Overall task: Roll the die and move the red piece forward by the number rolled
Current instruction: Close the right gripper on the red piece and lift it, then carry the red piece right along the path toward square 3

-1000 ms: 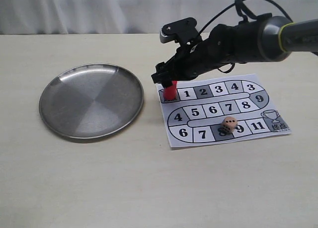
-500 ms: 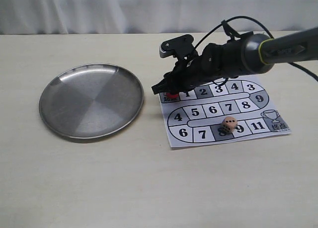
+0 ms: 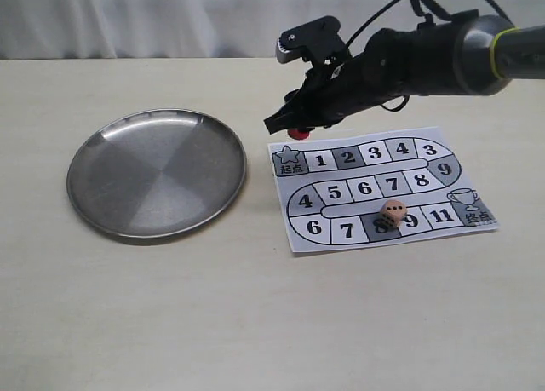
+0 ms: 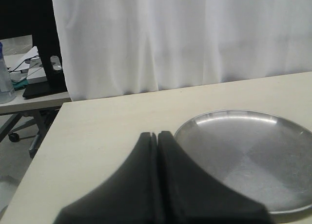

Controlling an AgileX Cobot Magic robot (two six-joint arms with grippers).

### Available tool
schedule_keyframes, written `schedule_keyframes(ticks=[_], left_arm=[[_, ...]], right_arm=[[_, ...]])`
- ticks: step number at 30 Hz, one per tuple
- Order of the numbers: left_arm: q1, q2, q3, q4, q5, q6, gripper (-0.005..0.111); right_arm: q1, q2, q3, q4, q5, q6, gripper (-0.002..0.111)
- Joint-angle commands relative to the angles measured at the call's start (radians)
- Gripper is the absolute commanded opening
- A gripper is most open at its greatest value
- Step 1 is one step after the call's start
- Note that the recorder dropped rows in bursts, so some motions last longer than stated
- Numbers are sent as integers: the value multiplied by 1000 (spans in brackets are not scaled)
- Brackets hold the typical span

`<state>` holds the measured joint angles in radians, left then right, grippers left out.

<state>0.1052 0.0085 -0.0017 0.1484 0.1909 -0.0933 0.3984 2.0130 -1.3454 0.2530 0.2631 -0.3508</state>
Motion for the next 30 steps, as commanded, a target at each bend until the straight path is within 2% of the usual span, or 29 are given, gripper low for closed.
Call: schedule_keyframes(ticks=[1,5,11,20,25,30], left_arm=[[-2,-5,2,-5,-16,-3,0],[-2,-5,2,-5,-16,-3,0],[-2,-5,2,-5,-16,-3,0],[-2,-5,2,-5,-16,-3,0],[-2,-5,2,-5,-16,-3,0],[-2,-5,2,-5,-16,-3,0]], right_arm=[[-16,-5,-4,-53,5,-5,4],[-62,92,-4,-53,0,77,4],[-63,184,-4,-34,3,78,4],[-72,75,-4,-91,42,78,4],[-140,-34,-4,-86,69,78,4],[-183,-14,23,-57,51,85,4]])
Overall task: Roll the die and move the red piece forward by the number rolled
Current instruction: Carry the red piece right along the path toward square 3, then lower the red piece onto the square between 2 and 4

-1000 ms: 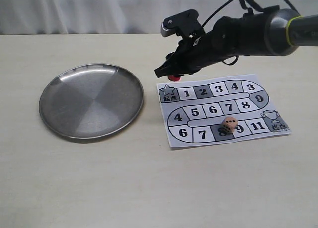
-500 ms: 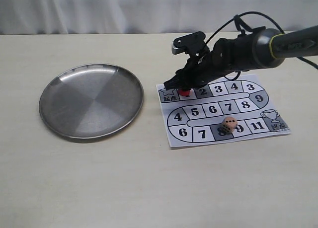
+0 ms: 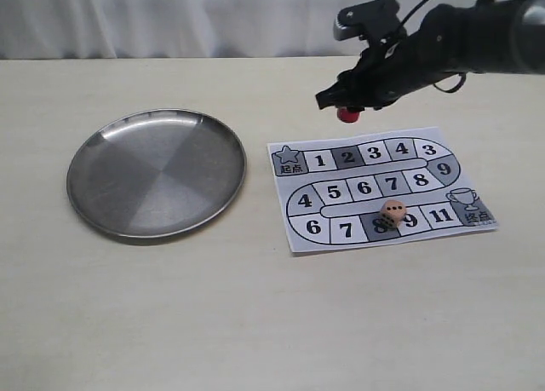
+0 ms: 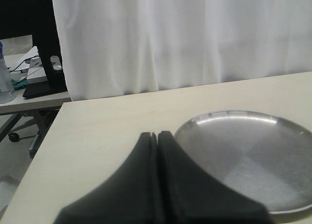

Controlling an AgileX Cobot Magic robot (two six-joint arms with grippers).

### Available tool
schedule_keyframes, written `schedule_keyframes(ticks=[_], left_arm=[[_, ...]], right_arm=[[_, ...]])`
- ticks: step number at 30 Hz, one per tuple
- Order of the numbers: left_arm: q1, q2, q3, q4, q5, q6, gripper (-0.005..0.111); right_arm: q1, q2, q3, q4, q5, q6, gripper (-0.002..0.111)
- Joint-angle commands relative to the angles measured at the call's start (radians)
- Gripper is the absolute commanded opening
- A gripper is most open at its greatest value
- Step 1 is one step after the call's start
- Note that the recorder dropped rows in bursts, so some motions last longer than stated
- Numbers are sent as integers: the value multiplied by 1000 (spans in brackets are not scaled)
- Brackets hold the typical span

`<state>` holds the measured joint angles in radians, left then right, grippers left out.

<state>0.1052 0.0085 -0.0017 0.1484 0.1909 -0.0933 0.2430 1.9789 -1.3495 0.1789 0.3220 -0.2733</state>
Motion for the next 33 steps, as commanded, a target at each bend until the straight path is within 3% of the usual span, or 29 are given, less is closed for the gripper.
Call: schedule_keyframes(ticks=[1,12,21,33], left_arm=[[-2,-5,2,-5,-16,-3,0],[-2,-5,2,-5,-16,-3,0],[-2,-5,2,-5,-16,-3,0],[-2,-5,2,-5,-16,-3,0]], right_arm=[[-31,36,43,41,-35,5,4],[-31,197,73,82,-102,5,4],[-117,-10,77,48,-17,-1,4],[-89,178,118,74,-173,-37,4]])
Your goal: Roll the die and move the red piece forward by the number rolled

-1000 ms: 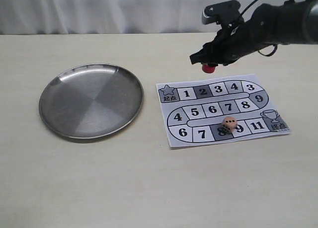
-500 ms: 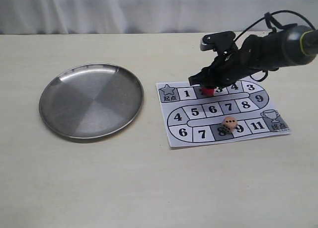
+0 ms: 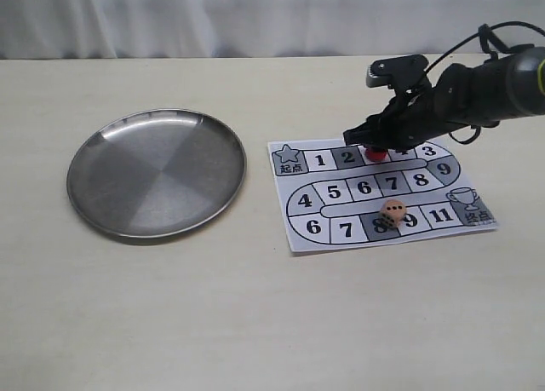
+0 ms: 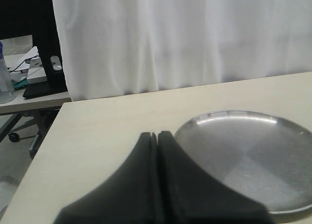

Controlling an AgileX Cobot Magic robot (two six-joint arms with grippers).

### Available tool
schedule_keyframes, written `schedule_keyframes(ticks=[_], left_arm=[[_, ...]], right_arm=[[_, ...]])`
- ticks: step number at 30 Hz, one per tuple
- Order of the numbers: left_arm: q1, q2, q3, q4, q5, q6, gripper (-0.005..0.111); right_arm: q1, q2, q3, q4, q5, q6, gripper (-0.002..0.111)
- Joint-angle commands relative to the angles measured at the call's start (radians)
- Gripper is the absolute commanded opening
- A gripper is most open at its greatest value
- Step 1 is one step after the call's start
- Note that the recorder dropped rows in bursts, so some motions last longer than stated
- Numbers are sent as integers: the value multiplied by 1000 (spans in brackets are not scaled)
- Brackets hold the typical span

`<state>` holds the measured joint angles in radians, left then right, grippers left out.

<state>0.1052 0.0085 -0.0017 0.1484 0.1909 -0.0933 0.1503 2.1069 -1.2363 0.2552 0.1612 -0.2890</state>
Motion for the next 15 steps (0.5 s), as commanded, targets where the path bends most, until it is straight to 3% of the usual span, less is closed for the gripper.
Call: schedule_keyframes(ticks=[1,15], left_arm=[[-2,-5,2,-5,-16,-3,0],[-2,-5,2,-5,-16,-3,0]], right_arm=[[4,54,5,-2,-12,-21,4],[4,50,5,-10,23,-36,4]])
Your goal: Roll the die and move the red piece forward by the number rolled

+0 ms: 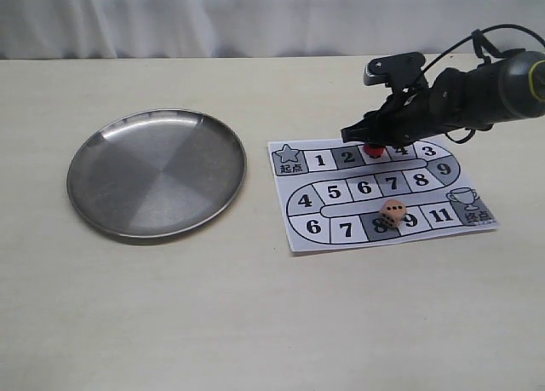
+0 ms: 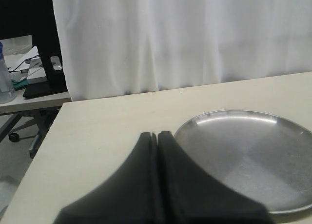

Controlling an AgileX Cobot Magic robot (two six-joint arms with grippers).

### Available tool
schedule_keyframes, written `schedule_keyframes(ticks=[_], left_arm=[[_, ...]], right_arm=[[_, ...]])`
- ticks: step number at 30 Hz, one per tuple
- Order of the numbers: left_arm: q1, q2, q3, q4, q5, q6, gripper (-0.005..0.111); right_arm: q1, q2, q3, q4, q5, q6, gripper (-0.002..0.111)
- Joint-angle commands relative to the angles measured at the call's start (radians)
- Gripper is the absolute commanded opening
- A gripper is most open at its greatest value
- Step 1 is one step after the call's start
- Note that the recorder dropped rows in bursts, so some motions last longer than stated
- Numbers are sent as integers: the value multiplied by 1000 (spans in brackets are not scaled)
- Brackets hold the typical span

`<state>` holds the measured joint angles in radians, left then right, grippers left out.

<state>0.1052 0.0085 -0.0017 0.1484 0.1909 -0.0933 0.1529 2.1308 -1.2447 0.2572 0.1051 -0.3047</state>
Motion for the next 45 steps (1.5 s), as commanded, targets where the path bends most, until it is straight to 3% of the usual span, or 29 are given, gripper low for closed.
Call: schedule_keyframes(ticks=[1,4,15,18,21,30,32,34,40,41,45], left_arm=[[-2,-5,2,-5,-16,-3,0],[-2,-5,2,-5,-16,-3,0],[-2,-5,2,-5,-16,-3,0],[-2,-5,2,-5,-16,-3,0],[-2,-5,2,-5,-16,-3,0],[-2,-5,2,-5,-16,-3,0],[-2,-5,2,-5,-16,-3,0],[-2,-5,2,-5,-16,-3,0],[-2,-5,2,-5,-16,-3,0],[-2,-5,2,-5,-16,-3,0],[-2,-5,2,-5,-16,-3,0]], right_arm=[[2,26,13,-11,84,-20,5],[2,15,13,-11,95,-20,11],[2,1,13,-3,99,-12,75],[2,-19,13,-3,99,-12,86],[2,-77,13,-3,105,-12,90],[2,-450,13,-15,287,-24,89],[2,-531,20,-11,319,-22,85],[2,-617,43,1,323,-20,69],[2,-845,196,86,273,-13,9],[2,-872,235,91,256,-13,4],[2,-1007,406,132,156,-13,5]])
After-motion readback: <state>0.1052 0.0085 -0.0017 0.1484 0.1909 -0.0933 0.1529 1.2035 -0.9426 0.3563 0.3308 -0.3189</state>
